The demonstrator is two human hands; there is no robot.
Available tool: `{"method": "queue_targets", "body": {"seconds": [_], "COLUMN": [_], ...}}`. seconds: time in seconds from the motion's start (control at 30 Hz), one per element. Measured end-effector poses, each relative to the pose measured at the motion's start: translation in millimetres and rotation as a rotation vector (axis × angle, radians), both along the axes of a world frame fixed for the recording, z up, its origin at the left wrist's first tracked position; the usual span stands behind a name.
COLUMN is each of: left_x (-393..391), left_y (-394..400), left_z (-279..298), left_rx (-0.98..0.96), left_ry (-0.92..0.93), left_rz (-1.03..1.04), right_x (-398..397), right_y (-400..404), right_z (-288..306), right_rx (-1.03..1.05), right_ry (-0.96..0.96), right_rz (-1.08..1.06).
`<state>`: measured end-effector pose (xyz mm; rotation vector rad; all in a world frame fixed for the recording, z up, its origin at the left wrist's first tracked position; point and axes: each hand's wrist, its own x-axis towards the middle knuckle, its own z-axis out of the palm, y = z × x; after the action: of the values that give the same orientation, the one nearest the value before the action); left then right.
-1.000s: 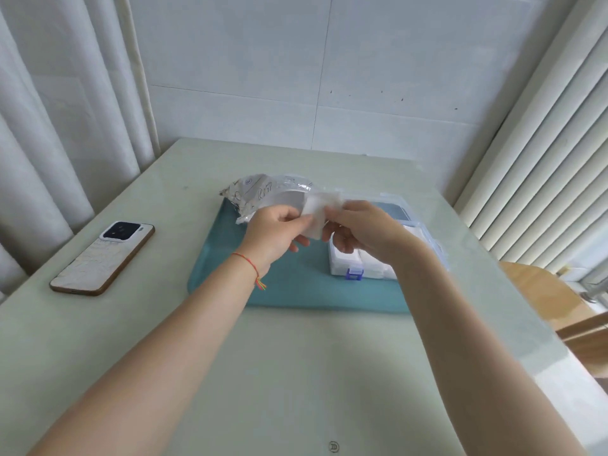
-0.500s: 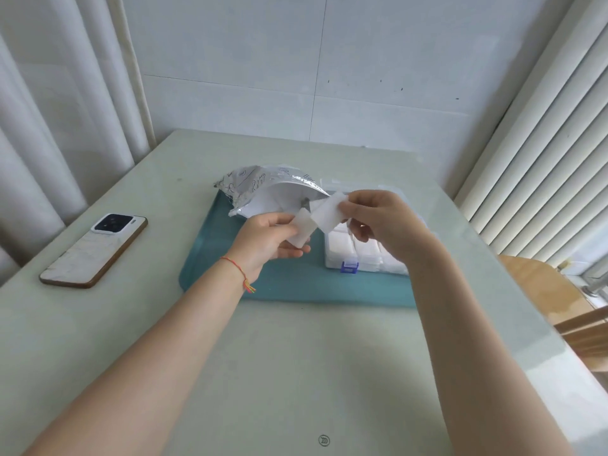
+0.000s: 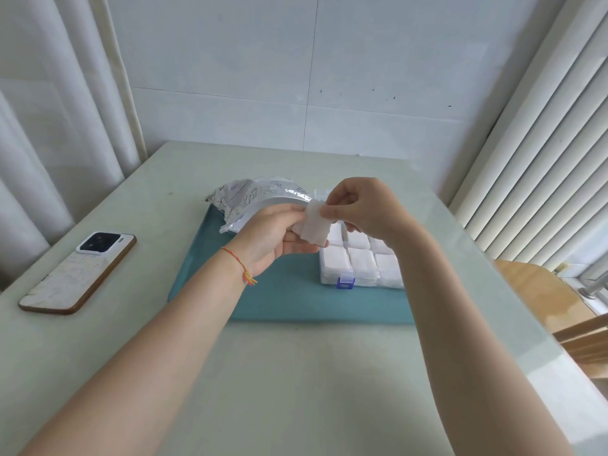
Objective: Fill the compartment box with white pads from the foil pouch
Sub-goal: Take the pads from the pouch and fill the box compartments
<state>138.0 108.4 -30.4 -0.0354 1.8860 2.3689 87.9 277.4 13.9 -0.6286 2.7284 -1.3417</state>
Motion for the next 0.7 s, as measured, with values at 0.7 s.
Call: {"method": "queue_targets", "body": {"seconds": [0.7], "left_x": [-7.8], "left_y": [-1.3], "left_z": [1.3], "left_rx": [0.17], "left_ry": [-0.071], "left_rz": [-0.074], "right_x": [-8.4], "right_y": [5.3], "right_z": [-5.4], "right_rx": [-0.076], "right_ry": [-0.182], "right_rz": [-0.023]}}
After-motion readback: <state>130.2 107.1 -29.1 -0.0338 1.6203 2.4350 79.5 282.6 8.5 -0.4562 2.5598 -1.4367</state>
